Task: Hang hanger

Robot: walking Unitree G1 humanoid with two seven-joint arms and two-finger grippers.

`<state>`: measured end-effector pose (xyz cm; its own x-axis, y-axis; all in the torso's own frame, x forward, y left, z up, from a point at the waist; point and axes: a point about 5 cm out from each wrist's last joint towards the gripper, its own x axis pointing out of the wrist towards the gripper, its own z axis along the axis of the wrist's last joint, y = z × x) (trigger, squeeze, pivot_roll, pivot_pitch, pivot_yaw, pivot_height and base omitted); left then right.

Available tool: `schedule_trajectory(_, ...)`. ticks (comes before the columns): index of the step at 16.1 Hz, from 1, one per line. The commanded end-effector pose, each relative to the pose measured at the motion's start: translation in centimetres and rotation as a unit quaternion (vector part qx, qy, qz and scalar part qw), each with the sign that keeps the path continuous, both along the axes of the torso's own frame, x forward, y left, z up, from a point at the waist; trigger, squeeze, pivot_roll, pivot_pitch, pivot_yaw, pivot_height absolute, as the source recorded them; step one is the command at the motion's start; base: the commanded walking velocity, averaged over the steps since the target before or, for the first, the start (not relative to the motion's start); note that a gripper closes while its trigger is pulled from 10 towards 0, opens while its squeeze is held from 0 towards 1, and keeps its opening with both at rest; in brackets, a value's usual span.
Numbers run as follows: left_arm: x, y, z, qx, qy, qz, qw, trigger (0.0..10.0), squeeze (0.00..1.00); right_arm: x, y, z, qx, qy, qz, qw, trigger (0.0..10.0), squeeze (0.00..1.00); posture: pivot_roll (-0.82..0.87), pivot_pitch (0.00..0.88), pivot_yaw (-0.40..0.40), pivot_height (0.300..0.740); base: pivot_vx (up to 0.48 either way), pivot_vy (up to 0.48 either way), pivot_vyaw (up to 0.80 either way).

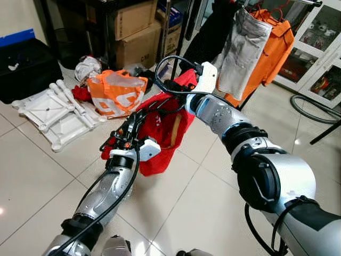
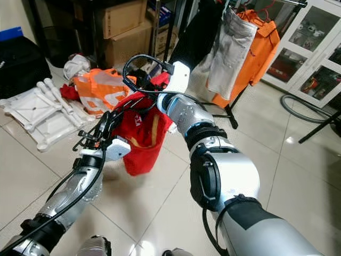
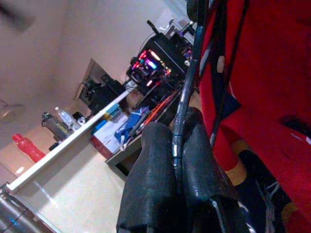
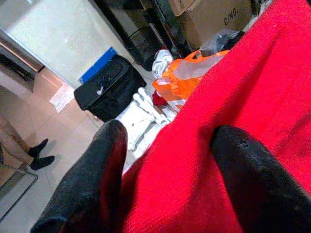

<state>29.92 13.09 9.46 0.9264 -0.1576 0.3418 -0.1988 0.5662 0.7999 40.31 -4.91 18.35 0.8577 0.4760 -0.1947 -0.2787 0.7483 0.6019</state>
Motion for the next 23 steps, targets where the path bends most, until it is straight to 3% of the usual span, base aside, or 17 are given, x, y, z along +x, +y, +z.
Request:
schedule_trajectory(1, 0.0, -1.3, 1.5, -0.009, -0.035, -0.027, 0.999, 10.0, 0.00, 0.3, -0.1, 0.7, -0.012, -0.014, -0.005, 1.000, 0.0, 0.00, 0.16, 0.089, -0.172, 0.740, 0.000, 0.000, 0.00)
schedule_trajectory(9, 0.1, -1.5, 1.3, -0.004, -0.028, -0.035, 0.999, 10.0, 0.00, 0.6, -1.2, 1.3, -0.054, -0.060, -0.009, 0.997, 0.0, 0.00, 0.14, 0.077, -0.157, 0.740, 0.000, 0.000, 0.00)
schedule_trajectory(23, 0.1, -2.0, 1.3, -0.012, -0.013, -0.058, 0.998, 10.0, 0.00, 0.6, -2.4, 0.3, -0.031, -0.029, -0.034, 0.999, 0.0, 0.00, 0.13, 0.084, -0.152, 0.740, 0.000, 0.000, 0.00)
